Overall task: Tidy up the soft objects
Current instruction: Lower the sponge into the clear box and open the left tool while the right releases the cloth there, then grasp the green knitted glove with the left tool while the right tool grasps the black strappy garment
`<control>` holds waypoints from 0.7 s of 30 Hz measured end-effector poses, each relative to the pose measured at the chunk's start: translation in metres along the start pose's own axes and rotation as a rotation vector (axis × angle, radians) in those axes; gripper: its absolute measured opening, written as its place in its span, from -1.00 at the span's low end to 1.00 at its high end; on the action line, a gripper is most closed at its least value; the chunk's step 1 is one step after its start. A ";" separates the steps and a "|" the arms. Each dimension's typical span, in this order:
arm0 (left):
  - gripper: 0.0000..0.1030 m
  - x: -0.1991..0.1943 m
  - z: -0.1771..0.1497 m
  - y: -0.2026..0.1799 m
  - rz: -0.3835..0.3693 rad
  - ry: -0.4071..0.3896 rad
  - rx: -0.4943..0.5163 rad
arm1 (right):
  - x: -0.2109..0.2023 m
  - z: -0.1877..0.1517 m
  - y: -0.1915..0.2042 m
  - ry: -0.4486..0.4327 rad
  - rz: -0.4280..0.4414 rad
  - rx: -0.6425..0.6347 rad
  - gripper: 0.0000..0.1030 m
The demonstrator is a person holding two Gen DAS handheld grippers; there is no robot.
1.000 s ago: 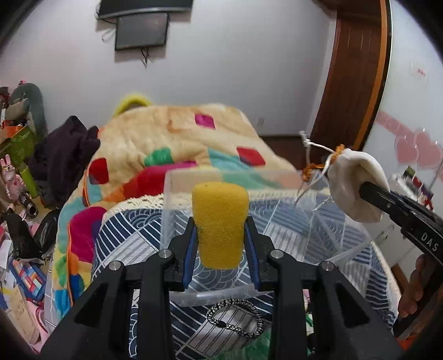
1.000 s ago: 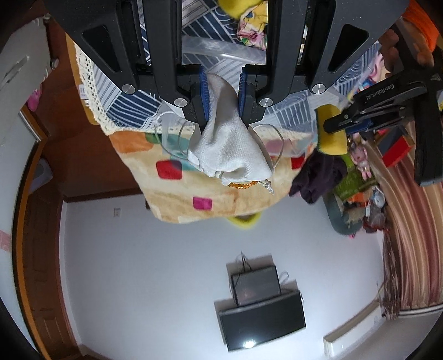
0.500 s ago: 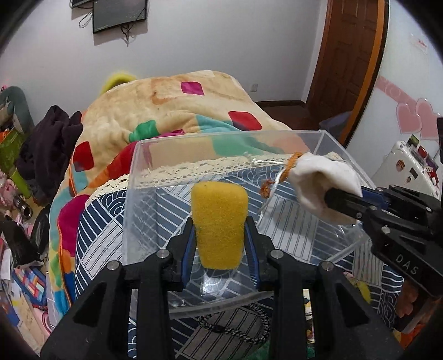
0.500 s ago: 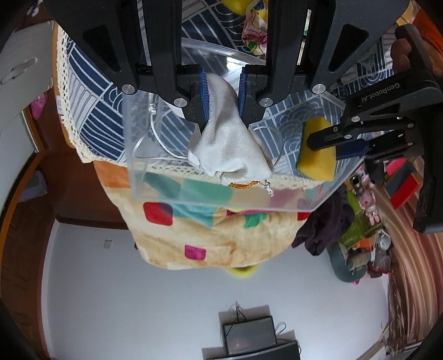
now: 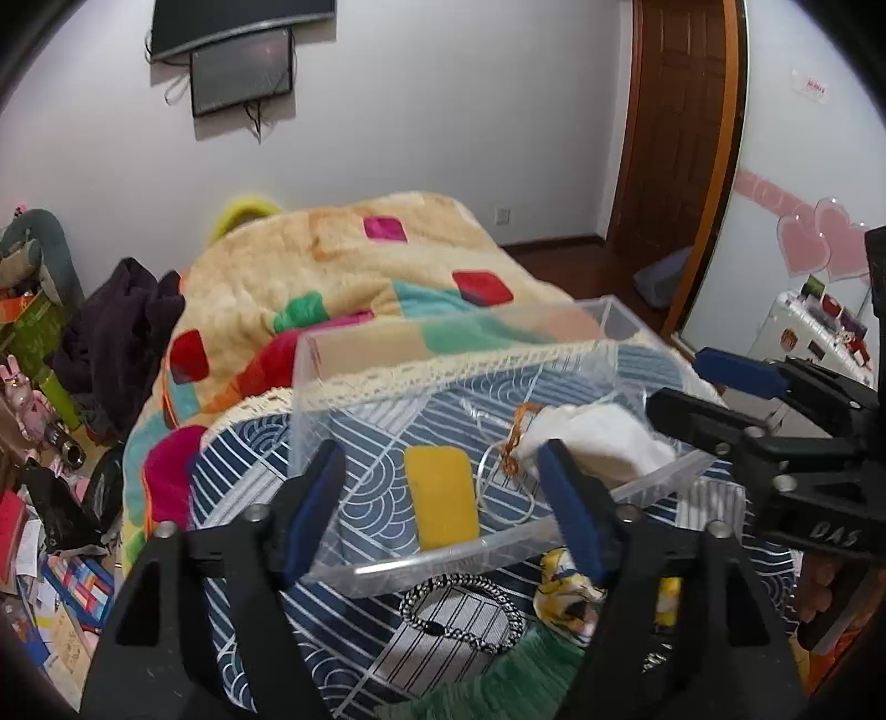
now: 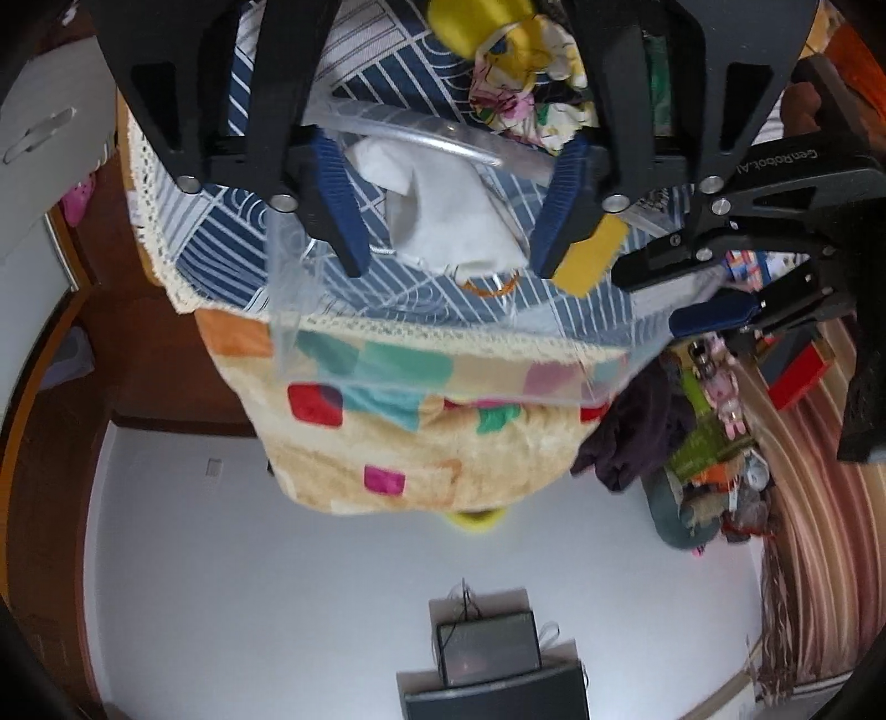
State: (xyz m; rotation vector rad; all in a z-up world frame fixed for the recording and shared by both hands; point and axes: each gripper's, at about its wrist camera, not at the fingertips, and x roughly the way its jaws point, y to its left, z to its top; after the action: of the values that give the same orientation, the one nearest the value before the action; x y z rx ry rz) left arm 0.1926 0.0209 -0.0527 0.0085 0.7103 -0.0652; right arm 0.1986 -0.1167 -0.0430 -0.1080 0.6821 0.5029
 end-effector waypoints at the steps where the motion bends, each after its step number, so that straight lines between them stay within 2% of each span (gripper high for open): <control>1: 0.56 -0.008 0.000 0.000 -0.001 -0.017 -0.001 | -0.007 0.001 0.001 -0.020 0.000 0.002 0.29; 5: 0.77 -0.037 -0.003 0.000 -0.012 -0.079 -0.007 | -0.036 0.003 0.004 -0.111 -0.009 -0.002 0.57; 8: 0.86 -0.054 -0.009 0.000 -0.022 -0.099 -0.014 | -0.055 0.000 0.008 -0.157 -0.010 -0.014 0.66; 12: 0.88 -0.068 -0.023 0.001 -0.028 -0.100 -0.016 | -0.067 -0.011 0.013 -0.170 -0.005 -0.031 0.69; 15: 0.91 -0.076 -0.041 0.002 -0.021 -0.094 -0.018 | -0.070 -0.026 0.015 -0.164 0.008 -0.024 0.80; 21: 0.92 -0.072 -0.077 0.000 -0.030 -0.030 -0.020 | -0.062 -0.054 0.027 -0.095 0.048 -0.021 0.82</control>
State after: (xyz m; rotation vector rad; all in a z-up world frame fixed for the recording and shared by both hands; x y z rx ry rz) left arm 0.0882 0.0272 -0.0646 -0.0226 0.6808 -0.0866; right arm 0.1134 -0.1326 -0.0440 -0.0873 0.5874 0.5578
